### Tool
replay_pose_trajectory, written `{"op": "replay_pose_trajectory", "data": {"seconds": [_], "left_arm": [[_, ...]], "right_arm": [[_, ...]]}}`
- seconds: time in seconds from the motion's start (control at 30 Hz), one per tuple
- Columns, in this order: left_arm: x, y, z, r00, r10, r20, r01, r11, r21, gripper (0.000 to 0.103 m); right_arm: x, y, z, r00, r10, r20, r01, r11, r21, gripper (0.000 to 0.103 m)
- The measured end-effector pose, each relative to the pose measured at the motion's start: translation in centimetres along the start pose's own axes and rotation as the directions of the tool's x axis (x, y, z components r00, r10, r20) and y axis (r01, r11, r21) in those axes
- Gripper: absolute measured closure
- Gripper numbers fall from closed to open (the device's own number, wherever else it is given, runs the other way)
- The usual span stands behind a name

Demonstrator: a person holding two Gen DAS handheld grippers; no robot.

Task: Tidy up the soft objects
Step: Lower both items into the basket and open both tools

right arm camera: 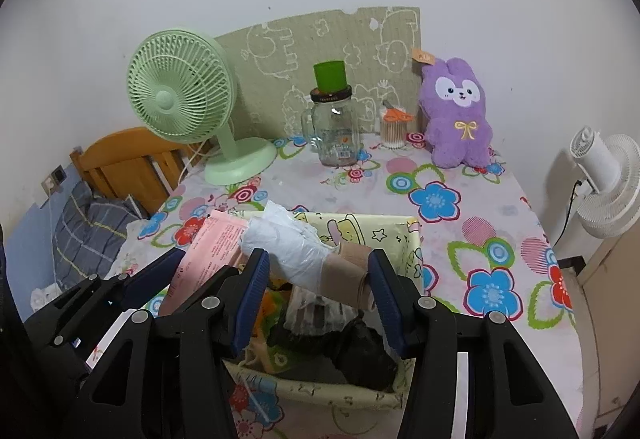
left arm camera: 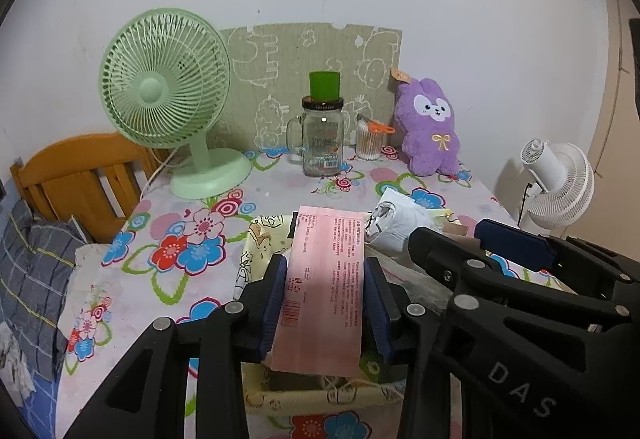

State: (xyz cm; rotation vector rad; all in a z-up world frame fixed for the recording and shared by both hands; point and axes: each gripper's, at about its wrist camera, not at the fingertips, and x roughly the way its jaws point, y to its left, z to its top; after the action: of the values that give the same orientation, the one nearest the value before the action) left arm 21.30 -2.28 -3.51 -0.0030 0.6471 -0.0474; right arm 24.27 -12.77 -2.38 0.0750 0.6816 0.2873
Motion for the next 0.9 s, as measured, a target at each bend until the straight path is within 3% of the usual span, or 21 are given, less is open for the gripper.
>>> {"op": "replay_pose_trajectory", "data": {"seconds": [0.17,0.27,0.73,0.9], "left_arm": [[1.4,0.4,0.0,0.999,-0.022,-0.027,0.021,1.0,-0.016,0.061],[1.9,0.6,-0.1,0.999,-0.015,-0.039,0.014,1.0,-0.017,0.046],[2.4,1.7,-0.7,0.998,0.008,-0.067,-0.01,1.0,-0.026,0.025],[1.6,1.8,-0.8,0.998,0.007,-0.057,-0.009,0.999,-0.032,0.016]], "right_arm": [[1.4,0.0,0.1,1.0,0.004,-0.018,-0.004,1.0,-0.007,0.048],[2.3,0.1,0.1,0.999,0.015,-0.03,-0.016,1.0,-0.009,0.048],[4.4,0.7,0.0,0.997,0.052,-0.06,-0.053,0.999,-0.013,0.047],[3.3,0.4,-0.3,0.999,0.009,-0.038,-0.01,1.0,-0.015,0.03]]}}
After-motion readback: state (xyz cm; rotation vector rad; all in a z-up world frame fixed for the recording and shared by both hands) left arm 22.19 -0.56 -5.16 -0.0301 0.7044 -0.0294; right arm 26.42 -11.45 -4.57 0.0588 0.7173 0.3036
